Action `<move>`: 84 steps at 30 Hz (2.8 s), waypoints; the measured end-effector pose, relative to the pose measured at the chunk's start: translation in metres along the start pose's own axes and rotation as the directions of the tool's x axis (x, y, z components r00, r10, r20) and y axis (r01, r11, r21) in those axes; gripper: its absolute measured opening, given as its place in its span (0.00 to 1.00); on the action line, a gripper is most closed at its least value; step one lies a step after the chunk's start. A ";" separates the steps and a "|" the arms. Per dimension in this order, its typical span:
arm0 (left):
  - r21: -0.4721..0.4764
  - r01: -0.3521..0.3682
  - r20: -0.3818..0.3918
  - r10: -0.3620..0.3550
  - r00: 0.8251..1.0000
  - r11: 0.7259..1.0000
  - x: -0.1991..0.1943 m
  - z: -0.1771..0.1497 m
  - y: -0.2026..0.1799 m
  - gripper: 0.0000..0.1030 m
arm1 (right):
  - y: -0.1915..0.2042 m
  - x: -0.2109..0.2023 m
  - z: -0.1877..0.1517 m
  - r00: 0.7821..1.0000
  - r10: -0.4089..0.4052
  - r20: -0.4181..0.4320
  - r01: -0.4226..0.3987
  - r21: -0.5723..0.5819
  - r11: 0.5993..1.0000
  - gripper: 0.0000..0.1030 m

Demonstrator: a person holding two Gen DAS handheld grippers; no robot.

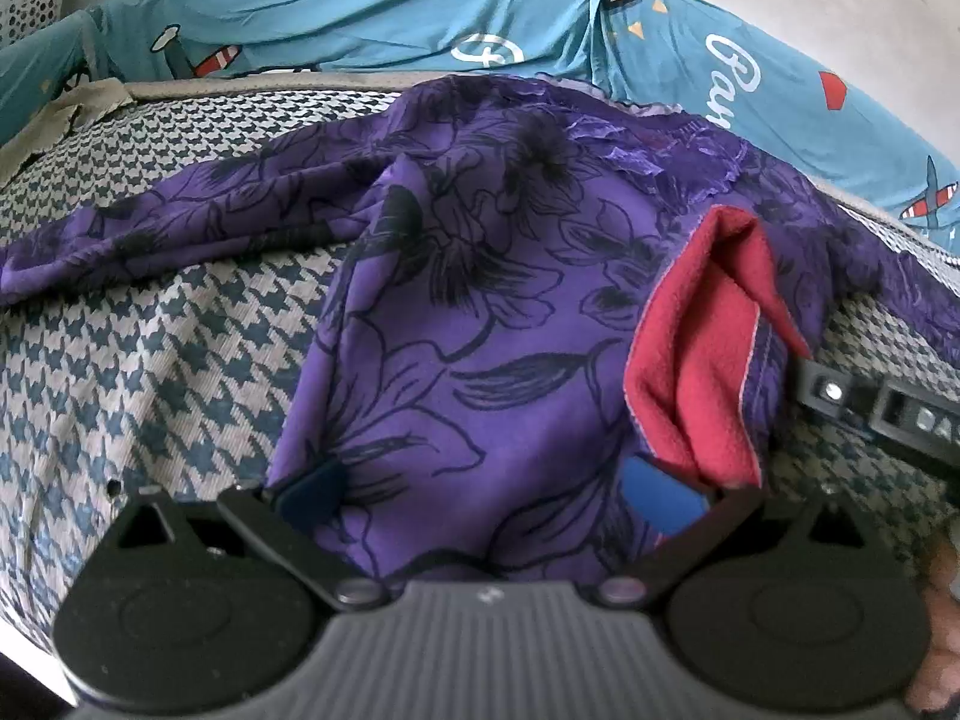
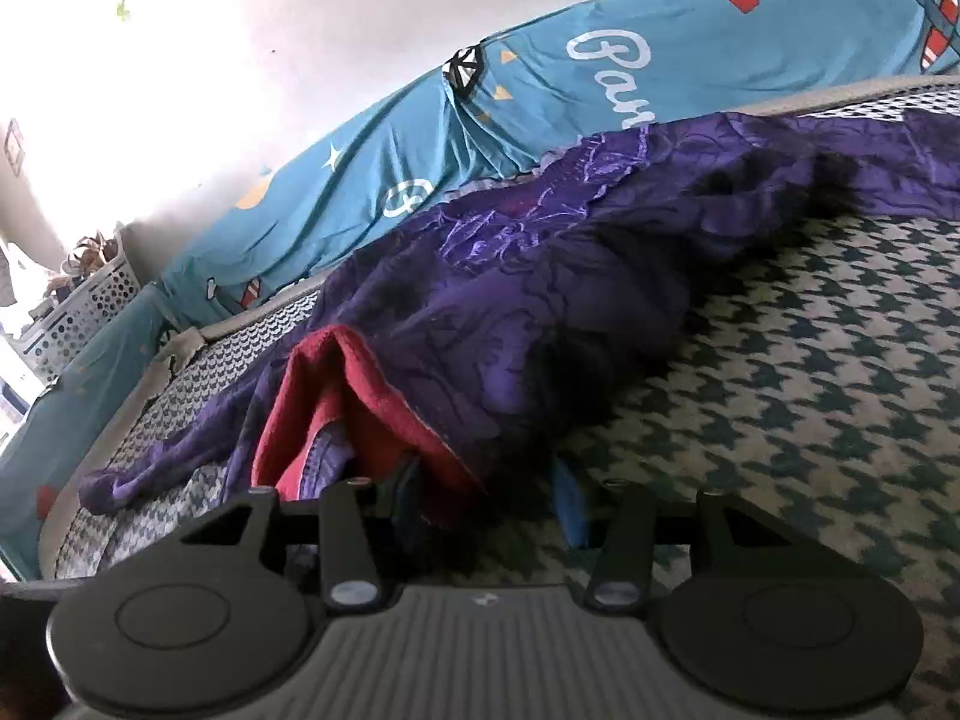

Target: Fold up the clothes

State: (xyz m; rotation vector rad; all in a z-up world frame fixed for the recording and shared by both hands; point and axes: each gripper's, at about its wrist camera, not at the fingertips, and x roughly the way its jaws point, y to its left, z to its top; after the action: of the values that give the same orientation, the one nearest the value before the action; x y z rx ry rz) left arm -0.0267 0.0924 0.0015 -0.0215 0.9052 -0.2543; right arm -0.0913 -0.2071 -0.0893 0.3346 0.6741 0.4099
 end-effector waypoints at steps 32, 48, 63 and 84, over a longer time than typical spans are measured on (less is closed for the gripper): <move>0.014 -0.033 0.019 0.033 0.999 0.999 -0.004 0.000 0.000 1.00 | -0.003 -0.206 0.021 0.964 -0.161 0.212 0.174 -0.046 0.984 0.14; 0.005 -0.056 0.035 0.055 0.998 0.998 -0.006 0.000 0.003 1.00 | -0.077 -0.152 0.048 0.956 -0.267 0.125 0.261 0.063 0.963 0.16; 0.018 -0.046 0.054 0.045 0.998 0.999 -0.003 0.001 -0.004 1.00 | -0.115 -0.088 0.100 0.972 -0.230 0.043 0.228 0.042 0.973 0.23; 0.055 -0.065 0.046 0.062 0.997 0.996 0.007 -0.003 -0.008 1.00 | -0.150 0.007 0.136 0.973 -0.222 -0.064 0.220 -0.035 0.975 0.35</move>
State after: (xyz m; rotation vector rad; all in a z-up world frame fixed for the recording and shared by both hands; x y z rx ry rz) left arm -0.0264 0.0835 -0.0045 0.0532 0.8528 -0.2192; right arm 0.0418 -0.3567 -0.0573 0.2172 0.7626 0.2184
